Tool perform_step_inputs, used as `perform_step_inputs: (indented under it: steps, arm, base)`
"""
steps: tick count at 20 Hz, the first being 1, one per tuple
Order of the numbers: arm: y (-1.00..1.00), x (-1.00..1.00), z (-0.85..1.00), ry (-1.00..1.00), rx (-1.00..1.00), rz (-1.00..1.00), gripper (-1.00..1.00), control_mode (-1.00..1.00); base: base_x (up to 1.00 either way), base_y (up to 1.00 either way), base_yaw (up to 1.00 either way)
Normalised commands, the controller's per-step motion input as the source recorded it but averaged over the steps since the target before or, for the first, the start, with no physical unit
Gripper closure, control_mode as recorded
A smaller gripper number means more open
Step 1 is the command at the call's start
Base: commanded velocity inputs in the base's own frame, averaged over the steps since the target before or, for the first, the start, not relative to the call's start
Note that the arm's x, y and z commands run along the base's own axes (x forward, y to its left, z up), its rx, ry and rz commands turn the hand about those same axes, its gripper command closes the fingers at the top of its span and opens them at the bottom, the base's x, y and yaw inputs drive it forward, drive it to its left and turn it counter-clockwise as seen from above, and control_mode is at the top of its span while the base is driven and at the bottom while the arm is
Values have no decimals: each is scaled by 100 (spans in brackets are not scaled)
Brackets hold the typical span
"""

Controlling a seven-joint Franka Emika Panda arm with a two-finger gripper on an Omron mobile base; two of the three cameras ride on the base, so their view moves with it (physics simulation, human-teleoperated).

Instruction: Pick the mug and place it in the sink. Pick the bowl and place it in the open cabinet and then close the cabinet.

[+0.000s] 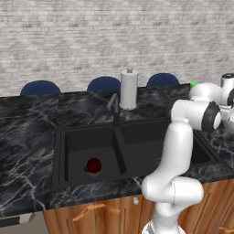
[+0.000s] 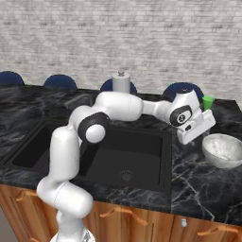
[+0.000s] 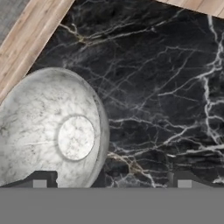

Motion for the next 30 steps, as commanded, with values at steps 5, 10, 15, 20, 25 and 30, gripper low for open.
perform_step_inputs:
  steps: [5, 10, 15, 20, 25, 30]
  arm:
    - [-16, 23, -29, -2, 2, 0, -100, -100]
    - [-18, 22, -23, 0, 1, 0, -100, -100]
    - [-26, 14, -12, 0, 1, -1, -100, -100]
    - [-12, 4, -20, 1, 2, -4, -100, -100]
    - [-2, 0, -29, 1, 1, -5, -100, -100]
    - [-1, 1, -31, 0, 0, -7, -100, -100]
  base:
    - [0, 0, 0]
    - [0, 0, 0]
    - [0, 0, 0]
    - [0, 0, 0]
    - [0, 0, 0]
    - [0, 0, 0]
